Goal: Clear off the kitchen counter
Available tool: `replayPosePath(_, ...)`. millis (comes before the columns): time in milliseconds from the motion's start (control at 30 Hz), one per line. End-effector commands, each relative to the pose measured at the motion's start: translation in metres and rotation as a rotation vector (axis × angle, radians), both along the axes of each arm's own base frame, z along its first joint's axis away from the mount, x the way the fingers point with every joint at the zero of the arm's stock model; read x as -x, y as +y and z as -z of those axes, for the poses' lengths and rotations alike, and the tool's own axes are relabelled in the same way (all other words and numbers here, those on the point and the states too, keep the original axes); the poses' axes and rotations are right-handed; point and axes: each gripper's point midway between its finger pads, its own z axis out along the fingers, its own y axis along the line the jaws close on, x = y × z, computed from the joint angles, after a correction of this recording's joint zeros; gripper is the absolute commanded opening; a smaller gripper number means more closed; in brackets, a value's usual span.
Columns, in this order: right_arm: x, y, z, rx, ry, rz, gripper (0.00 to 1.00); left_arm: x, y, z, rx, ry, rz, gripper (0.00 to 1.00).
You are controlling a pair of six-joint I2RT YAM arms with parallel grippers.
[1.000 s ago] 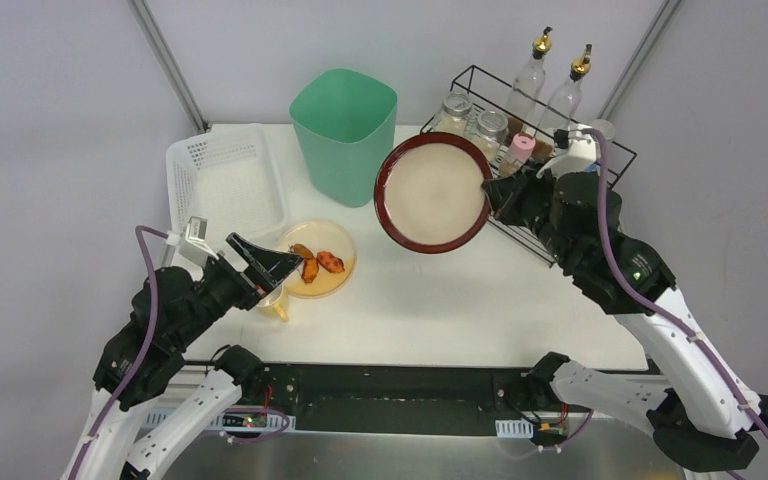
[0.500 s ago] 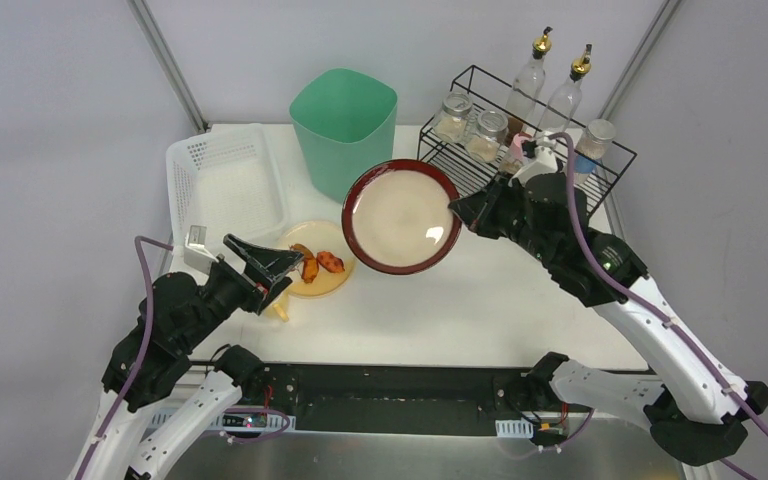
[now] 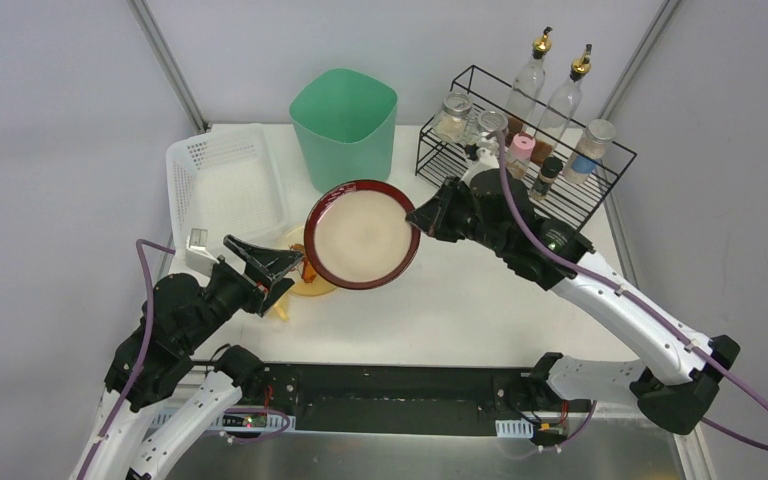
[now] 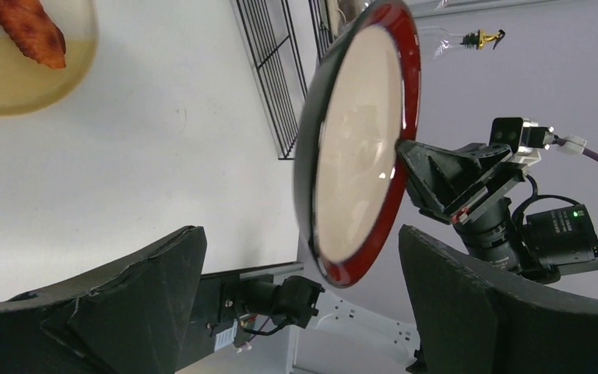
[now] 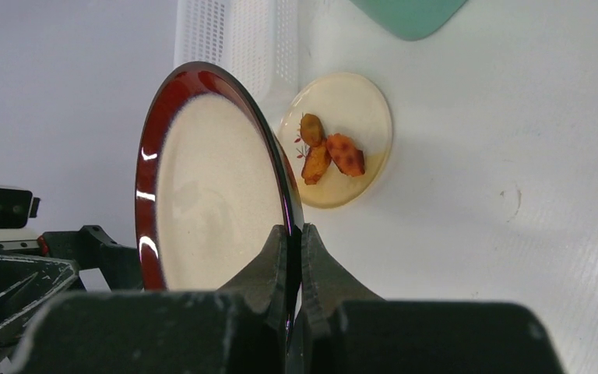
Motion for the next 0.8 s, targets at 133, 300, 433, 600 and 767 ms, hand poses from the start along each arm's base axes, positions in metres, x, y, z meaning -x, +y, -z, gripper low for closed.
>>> replayPosePath(133, 0.014, 0.043, -0.101, -0.304, -0.156, -0.1, 0.0, -0.007, -0.003, -0.008, 0.012, -0.022, -0.006, 0.94)
replayPosePath(300, 0.021, 0.056, -0.107, -0.306, -0.168, -0.138, 0.0, -0.007, -0.003, -0.002, 0.005, -0.013, -0.004, 0.91)
replayPosePath(433, 0.029, 0.065, -0.111, -0.31, -0.17, -0.168, 0.0, -0.008, -0.003, 0.003, 0.0, -0.008, -0.006, 0.88)
replayPosePath(600, 0.035, 0.073, -0.113, -0.313, -0.171, -0.193, 0.0, -0.008, -0.003, 0.004, -0.002, -0.005, -0.004, 0.8)
replayPosePath(767, 0.039, 0.083, -0.112, -0.307, -0.169, -0.218, 0.0, -0.008, -0.003, 0.001, -0.007, -0.013, 0.0, 0.68)
